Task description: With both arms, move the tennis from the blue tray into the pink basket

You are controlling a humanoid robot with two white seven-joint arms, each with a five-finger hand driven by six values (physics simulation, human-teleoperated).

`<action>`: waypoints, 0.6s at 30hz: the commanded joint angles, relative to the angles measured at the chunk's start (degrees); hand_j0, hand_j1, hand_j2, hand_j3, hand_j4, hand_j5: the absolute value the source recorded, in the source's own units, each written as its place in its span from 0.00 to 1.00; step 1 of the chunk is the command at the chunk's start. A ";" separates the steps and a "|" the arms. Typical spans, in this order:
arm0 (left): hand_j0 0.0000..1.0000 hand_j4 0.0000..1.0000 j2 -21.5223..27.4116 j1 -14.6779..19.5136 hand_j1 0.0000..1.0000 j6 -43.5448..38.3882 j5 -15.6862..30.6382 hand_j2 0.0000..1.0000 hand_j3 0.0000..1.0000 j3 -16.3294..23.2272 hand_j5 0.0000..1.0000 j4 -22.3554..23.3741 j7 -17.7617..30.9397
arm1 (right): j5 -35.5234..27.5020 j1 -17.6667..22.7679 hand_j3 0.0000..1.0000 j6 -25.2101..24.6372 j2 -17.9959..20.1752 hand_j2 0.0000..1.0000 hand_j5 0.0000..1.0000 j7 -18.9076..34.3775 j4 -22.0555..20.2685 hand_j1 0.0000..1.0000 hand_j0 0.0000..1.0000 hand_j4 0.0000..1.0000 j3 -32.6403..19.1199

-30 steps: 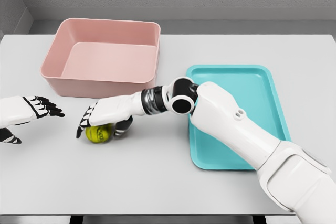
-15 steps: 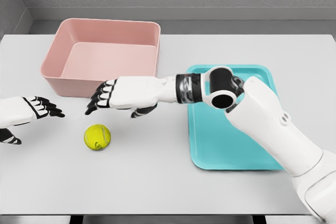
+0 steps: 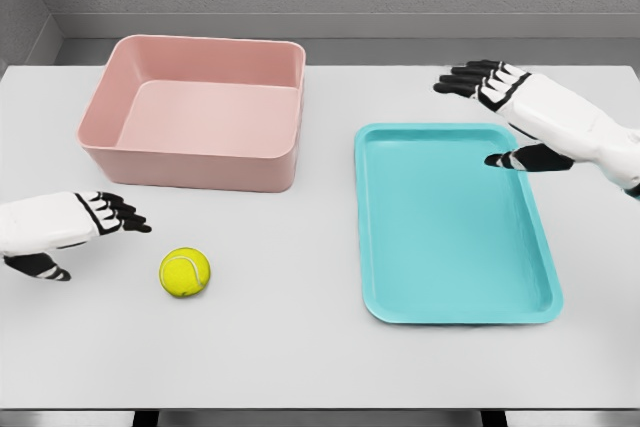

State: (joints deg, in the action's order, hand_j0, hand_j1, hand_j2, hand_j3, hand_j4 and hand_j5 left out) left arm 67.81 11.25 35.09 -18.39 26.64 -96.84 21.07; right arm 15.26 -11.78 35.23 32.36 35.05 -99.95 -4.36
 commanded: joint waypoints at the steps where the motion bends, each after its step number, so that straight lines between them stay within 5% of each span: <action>1: 1.00 1.00 -2.67 0.09 1.00 -0.09 -2.26 1.00 1.00 0.08 1.00 -1.60 0.02 | -1.54 0.88 1.00 -0.23 -1.86 1.00 1.00 -0.05 0.10 1.00 1.00 1.00 -6.18; 6: 1.00 1.00 -6.28 0.27 1.00 -0.09 -6.13 1.00 1.00 0.08 1.00 -4.94 0.02 | -1.63 8.00 1.00 -0.23 -2.48 1.00 1.00 -0.05 0.19 1.00 1.00 1.00 -6.01; 18: 1.00 1.00 -7.95 0.53 1.00 -0.09 -5.96 1.00 1.00 0.16 1.00 -6.34 0.02 | -1.63 7.91 1.00 -0.23 -4.15 1.00 1.00 -0.05 0.80 1.00 1.00 1.00 -6.01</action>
State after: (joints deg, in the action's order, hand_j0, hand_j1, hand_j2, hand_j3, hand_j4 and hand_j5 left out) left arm 60.35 11.78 35.09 -24.68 26.80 -103.11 21.12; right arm 14.09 -3.87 35.17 28.22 35.03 -99.30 -10.36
